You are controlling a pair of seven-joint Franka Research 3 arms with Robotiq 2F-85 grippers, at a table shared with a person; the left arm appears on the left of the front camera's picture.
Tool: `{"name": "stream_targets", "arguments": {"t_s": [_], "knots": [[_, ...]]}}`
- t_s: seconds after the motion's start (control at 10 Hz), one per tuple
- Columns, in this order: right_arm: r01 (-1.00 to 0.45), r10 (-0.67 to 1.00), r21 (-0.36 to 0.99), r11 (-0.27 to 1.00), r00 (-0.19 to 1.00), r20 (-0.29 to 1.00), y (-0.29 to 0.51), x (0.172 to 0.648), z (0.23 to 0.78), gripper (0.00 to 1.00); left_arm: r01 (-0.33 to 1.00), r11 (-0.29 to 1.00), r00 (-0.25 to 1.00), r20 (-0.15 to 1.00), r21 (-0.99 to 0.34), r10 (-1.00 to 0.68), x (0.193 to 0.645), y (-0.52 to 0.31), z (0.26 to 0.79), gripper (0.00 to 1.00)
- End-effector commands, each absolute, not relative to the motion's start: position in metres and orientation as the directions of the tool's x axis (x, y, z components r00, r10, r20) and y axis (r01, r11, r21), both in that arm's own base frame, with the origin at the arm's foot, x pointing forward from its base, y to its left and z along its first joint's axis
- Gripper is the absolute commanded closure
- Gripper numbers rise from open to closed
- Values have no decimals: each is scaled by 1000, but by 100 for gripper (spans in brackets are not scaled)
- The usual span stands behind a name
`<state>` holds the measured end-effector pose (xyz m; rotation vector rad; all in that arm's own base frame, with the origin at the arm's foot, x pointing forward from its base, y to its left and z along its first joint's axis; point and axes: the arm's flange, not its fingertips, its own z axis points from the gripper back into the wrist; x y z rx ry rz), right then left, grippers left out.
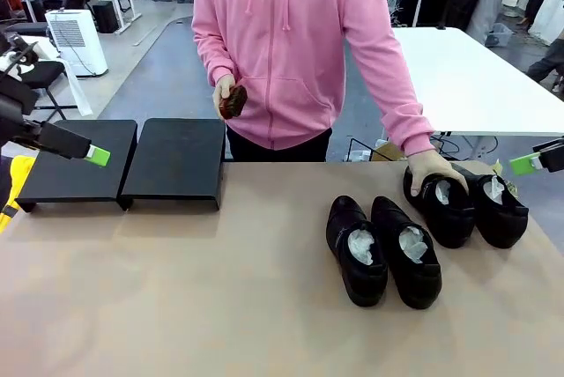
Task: Organize the shoes by placing them on the stand.
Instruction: Pick up one Shoe and place it in the middle of the table.
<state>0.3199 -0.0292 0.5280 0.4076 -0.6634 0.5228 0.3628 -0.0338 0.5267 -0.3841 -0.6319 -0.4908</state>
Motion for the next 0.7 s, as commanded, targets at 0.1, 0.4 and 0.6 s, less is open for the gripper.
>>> {"name": "stream_targets", "arguments": {"t_s": [0.1, 0.4, 0.6], "knots": [[-583, 330, 187, 791, 663, 672, -31, 320, 527, 0, 558, 807, 691, 647, -195, -322, 362, -31, 527, 0], [-583, 330, 187, 791, 663, 672, -31, 320, 527, 0, 558, 807, 691, 647, -195, -322, 362, -31, 527, 0], [-537, 298, 187, 822, 687, 662, -24, 321, 535, 0, 558, 807, 691, 647, -195, -322, 362, -31, 527, 0]]}}
